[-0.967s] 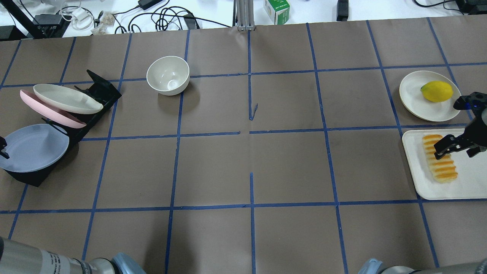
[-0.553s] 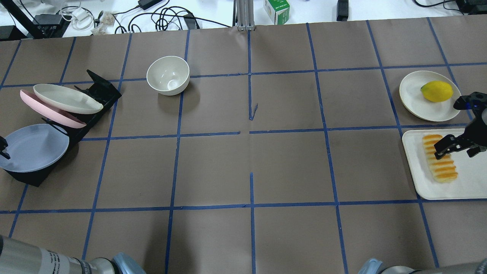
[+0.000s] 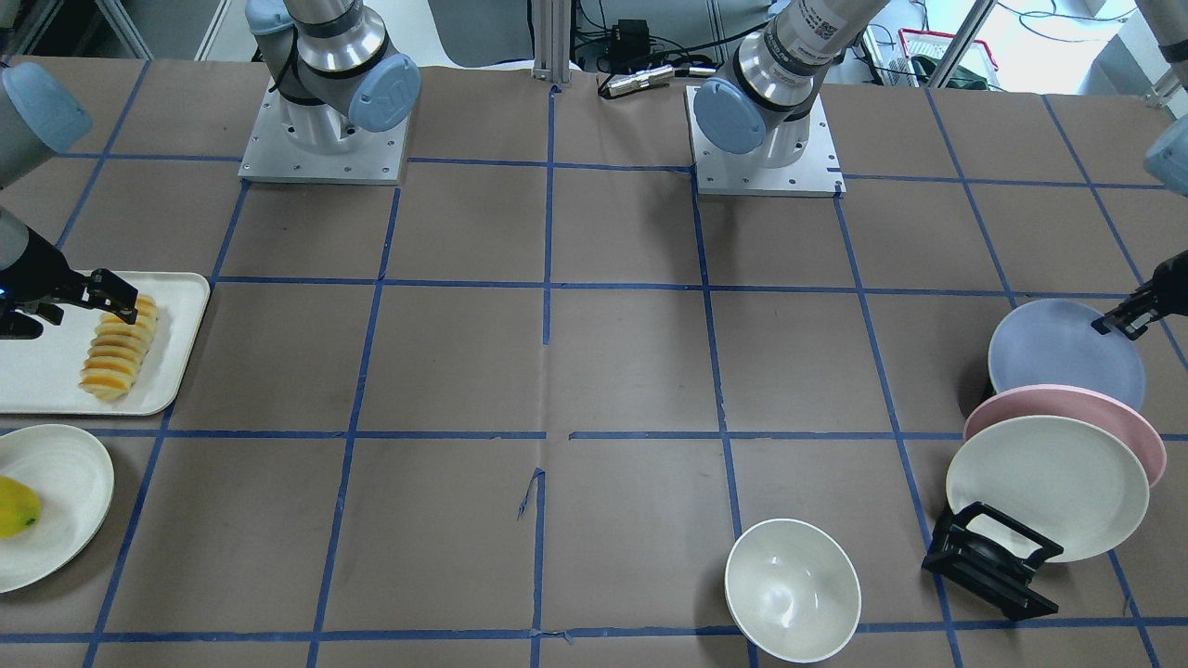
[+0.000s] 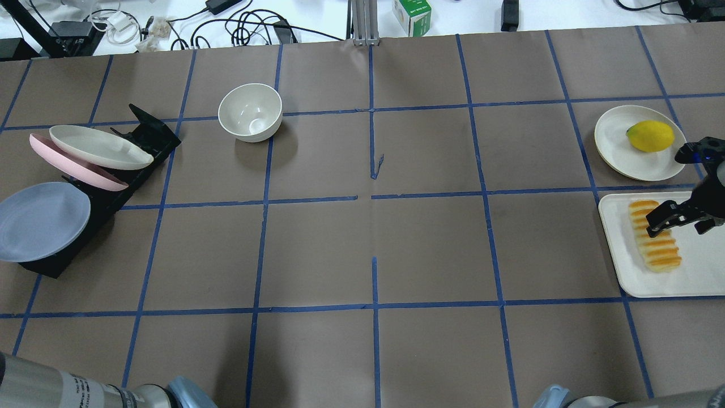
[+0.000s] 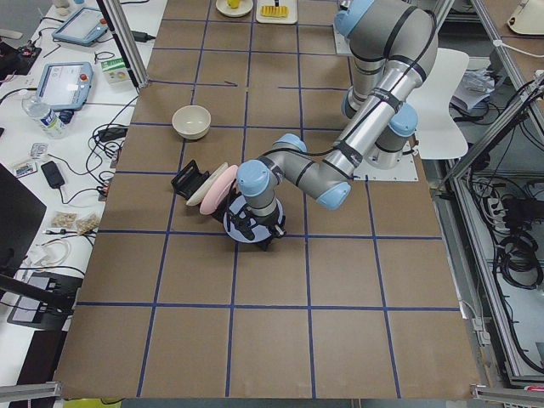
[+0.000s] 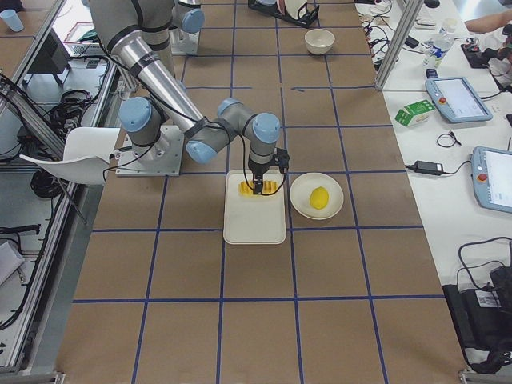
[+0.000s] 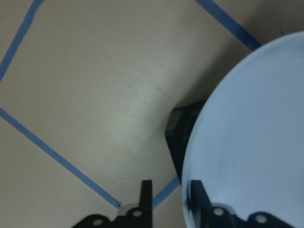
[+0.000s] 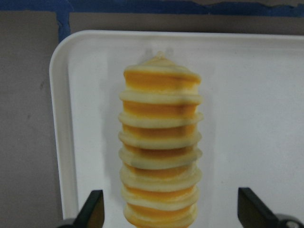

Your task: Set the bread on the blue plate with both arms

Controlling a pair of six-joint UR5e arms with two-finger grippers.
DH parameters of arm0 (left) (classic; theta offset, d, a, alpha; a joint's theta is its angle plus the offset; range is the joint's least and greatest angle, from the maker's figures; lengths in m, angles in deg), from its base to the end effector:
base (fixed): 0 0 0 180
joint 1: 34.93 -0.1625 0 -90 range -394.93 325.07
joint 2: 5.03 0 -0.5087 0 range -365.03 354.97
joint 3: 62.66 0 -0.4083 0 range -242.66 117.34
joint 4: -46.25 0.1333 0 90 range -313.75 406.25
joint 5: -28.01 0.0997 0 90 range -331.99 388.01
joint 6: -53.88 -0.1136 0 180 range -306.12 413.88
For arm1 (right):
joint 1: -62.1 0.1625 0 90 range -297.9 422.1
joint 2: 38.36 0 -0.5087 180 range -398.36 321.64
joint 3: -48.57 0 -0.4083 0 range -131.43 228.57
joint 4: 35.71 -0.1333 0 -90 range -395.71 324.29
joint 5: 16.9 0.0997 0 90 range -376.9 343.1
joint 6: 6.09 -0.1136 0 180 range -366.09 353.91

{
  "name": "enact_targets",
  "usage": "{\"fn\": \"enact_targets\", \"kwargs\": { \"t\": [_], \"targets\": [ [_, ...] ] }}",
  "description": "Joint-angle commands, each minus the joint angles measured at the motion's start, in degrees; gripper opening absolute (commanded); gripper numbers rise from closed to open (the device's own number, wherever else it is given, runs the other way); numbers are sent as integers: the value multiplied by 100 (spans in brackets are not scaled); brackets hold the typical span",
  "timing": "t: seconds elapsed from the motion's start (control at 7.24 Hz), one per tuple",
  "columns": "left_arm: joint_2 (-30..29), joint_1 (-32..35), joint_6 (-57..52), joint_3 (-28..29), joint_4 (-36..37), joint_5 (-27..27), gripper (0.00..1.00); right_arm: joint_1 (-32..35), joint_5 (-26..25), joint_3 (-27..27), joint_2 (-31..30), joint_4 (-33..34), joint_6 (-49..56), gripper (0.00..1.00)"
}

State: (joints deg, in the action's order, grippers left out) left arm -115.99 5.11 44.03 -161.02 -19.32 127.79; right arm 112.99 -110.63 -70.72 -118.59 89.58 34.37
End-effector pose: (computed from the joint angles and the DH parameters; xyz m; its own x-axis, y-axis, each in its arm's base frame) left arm 0.4073 -0.4911 0.3176 -0.7660 -0.6245 -0.1522 -0.6412 0.7590 0.1129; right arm -0.2148 -0.4638 0.2869 -0.9996 -0.0260 0.0067 -0.0253 0.9954 0.0922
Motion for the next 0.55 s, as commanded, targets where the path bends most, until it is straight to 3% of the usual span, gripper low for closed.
{"fn": "enact_targets", "kwargs": {
  "t": [0.0, 0.41],
  "targets": [
    [117, 20, -61, 36, -25, -29, 0, 0, 4, 3, -10, -13, -2, 100],
    [495, 47, -166, 150, -165, 6, 0, 0, -5, 38, -19, -22, -2, 100]
  ]
}}
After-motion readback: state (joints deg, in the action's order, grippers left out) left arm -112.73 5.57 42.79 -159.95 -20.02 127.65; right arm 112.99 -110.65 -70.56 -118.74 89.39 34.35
